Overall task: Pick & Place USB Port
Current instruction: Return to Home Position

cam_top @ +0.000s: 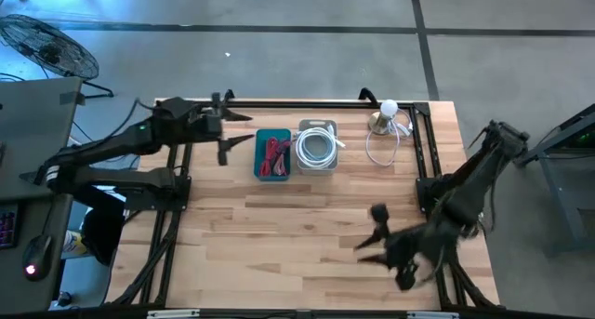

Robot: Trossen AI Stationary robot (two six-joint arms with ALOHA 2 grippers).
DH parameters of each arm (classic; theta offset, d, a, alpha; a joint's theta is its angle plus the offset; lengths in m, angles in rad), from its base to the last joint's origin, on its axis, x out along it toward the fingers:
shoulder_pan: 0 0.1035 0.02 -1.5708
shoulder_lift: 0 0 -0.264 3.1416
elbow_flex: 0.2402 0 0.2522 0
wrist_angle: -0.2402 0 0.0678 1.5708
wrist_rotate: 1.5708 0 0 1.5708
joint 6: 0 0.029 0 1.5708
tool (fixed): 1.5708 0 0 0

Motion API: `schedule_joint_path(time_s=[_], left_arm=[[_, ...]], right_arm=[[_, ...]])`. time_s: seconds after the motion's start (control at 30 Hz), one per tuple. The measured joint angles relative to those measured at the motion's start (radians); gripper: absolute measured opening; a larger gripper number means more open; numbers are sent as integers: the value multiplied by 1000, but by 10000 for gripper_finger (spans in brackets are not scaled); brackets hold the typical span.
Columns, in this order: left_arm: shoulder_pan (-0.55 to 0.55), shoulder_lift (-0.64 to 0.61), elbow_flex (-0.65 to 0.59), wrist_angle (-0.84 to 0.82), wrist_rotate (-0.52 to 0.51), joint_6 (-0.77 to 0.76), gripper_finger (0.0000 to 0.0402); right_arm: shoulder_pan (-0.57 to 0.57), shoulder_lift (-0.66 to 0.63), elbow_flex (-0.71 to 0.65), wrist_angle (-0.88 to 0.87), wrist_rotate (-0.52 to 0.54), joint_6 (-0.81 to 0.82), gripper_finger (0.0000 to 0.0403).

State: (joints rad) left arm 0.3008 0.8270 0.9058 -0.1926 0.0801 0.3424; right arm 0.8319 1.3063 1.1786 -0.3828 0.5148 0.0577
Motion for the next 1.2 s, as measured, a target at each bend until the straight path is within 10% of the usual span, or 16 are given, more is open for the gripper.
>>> schedule_joint_path(time_s=[0.7,1.2], left_arm=[[0,-324,-1,-377,-206,233,205],[0,-321,-72,-377,-244,203,205]], right_arm=[[-459,-625,-4,-105,-186,-287,110],[-798,-843,-368,85,-417,-282,110]])
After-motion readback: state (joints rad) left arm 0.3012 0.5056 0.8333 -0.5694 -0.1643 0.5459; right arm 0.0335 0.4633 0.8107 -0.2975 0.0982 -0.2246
